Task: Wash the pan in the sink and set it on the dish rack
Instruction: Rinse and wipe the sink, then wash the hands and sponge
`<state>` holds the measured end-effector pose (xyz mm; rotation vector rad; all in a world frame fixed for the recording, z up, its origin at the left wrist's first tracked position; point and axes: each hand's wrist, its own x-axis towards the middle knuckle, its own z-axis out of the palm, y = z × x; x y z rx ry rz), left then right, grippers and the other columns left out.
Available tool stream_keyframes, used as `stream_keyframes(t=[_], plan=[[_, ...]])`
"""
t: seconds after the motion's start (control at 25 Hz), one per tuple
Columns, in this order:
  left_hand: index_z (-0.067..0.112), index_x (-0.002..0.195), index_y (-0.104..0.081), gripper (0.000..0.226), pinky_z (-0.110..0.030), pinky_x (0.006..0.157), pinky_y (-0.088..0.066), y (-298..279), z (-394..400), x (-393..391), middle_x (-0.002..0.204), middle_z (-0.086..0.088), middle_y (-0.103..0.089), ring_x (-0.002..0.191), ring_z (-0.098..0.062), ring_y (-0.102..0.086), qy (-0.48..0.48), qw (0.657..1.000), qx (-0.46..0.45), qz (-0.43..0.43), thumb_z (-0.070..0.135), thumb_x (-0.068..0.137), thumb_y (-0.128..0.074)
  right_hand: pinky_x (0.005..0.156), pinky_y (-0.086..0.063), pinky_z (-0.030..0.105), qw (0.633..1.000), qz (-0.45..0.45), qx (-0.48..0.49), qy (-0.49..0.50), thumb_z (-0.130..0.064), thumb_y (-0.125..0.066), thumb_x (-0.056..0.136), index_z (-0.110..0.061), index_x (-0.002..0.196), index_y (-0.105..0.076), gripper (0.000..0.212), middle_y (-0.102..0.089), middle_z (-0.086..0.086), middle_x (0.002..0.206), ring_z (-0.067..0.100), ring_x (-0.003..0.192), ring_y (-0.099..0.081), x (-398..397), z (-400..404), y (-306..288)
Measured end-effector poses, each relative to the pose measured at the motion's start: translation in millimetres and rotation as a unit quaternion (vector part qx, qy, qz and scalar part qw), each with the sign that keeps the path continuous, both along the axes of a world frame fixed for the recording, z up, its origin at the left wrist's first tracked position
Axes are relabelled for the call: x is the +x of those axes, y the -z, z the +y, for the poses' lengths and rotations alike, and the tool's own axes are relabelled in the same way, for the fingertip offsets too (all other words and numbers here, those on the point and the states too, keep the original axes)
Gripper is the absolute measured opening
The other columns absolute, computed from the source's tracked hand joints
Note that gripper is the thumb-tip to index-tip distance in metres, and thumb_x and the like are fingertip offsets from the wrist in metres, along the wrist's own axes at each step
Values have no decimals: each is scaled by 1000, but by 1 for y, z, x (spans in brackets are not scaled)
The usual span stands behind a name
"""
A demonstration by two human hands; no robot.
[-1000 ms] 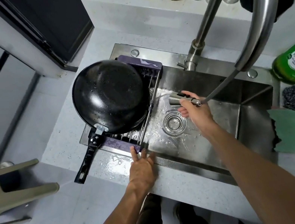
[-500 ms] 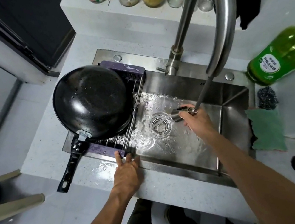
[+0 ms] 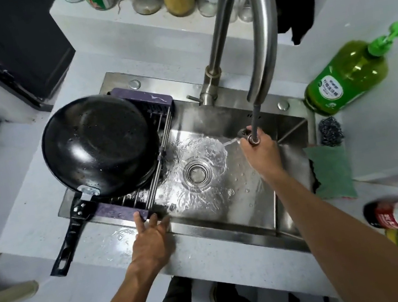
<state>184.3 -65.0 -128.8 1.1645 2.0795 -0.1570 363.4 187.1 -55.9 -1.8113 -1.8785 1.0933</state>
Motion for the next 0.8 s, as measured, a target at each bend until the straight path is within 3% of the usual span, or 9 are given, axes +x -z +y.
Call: stream_keyframes(t=[0.12,0.24,0.32,0.44,0.52,0.6,0.68,0.8], plan=[[25,152,-25,56,-50,119,-16,-1,1,2,161,-11,-17,145,-38,18,-2,1000,-8,-4,34,99,-40,69,-43,31,985,-170,36,-25,-34,-56,97,-19,110,-62,20,-62,-1,88,23,82,-60,20,21,-9],[24,153,-26,54,-48,119,-16,-9,4,5,161,-10,-15,144,-39,22,-15,1000,-4,-3,31,100,-38,68,-44,34,966,-259,16,-19,-37,-55,91,-15,84,-62,24,-65,3,81,25,75,-58,42,15,-6],[24,153,-26,53,-48,120,-12,-7,6,4,161,-10,-16,144,-38,22,-22,1000,-4,2,27,100,-36,66,-45,32,970,-240,-4,-35,-37,-57,88,-16,72,-59,27,-65,2,74,23,72,-60,42,-2,1],[25,153,-22,57,-47,119,-14,-5,2,6,161,-8,-15,144,-39,22,-7,1000,-2,15,24,99,-40,69,-51,30,981,-183,-34,-59,-39,-64,86,-16,69,-68,29,-69,-5,66,15,67,-66,40,-16,6],[25,154,-19,63,-47,117,-25,-4,0,3,162,-6,-11,143,-41,22,5,1000,-4,26,17,97,-46,71,-53,32,989,-140,-39,12,-40,-65,86,-16,72,-68,28,-69,-2,65,19,69,-68,45,-18,6],[24,154,-19,66,-49,118,-23,3,-1,4,162,-7,-12,145,-40,17,16,999,-9,31,12,95,-46,65,-50,31,989,-124,-28,69,-39,-64,87,-18,73,-65,25,-66,-3,65,22,69,-67,48,-37,7],[23,152,-22,65,-55,119,-14,12,0,4,160,-12,-18,148,-37,6,25,999,-5,38,10,92,-44,62,-51,30,993,-107,-31,47,-37,-64,88,-19,70,-64,25,-65,-6,62,17,64,-65,28,-67,5],[23,151,-23,69,-57,118,-15,23,-5,-1,157,-12,-25,148,-37,-1,40,998,-15,52,13,88,-48,63,-48,25,996,-78,-40,-20,-41,-62,92,-20,72,-65,28,-65,-9,63,11,65,-64,-25,-86,-6]])
